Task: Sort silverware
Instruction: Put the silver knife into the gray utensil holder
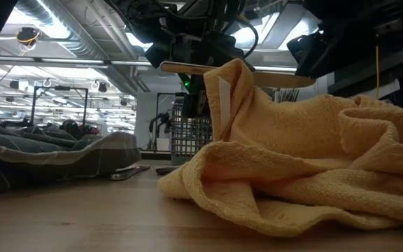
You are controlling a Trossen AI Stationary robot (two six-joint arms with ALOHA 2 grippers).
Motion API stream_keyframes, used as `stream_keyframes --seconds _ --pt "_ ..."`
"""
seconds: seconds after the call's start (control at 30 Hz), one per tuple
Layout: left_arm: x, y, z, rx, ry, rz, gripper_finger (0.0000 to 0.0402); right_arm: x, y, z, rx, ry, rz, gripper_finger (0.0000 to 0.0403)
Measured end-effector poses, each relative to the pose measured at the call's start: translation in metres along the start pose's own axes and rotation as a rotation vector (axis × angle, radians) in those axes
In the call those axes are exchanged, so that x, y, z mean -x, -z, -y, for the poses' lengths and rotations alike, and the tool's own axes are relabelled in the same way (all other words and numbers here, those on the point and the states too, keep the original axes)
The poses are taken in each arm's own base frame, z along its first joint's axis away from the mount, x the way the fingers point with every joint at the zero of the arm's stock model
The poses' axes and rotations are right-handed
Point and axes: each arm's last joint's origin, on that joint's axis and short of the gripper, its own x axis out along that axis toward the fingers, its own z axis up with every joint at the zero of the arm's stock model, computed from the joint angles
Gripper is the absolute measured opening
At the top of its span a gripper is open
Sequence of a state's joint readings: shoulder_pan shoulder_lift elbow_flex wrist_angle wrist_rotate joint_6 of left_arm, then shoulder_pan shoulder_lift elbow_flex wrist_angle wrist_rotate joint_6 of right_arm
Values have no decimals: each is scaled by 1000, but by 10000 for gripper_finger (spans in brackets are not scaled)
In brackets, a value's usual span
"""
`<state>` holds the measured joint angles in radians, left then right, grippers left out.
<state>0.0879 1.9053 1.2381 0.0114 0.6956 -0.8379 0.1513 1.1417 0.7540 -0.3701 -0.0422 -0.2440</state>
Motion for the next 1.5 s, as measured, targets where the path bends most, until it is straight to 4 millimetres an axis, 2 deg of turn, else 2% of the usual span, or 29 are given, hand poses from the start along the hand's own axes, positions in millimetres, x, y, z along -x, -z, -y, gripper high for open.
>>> stream_keyframes --seconds 0.27,0.53,0.77,1.13,1.27,1.5 --pt "0 0 0 -3 0 1 41 -3 1 1 -1 30 -20 137" --pt "0 0 0 -3 0 1 44 -6 2 1 -1 28 -33 99" --pt "0 0 0 -3 -1 1 40 -18 6 1 -3 15 -87 82" --pt "0 0 0 -3 0 -1 42 -19 5 1 -6 16 -82 39" --pt "0 1 0 -5 -3 -1 57 -19 5 1 -7 20 -83 8" --pt "0 0 0 -8 -1 0 92 -19 6 0 -40 12 -86 3"
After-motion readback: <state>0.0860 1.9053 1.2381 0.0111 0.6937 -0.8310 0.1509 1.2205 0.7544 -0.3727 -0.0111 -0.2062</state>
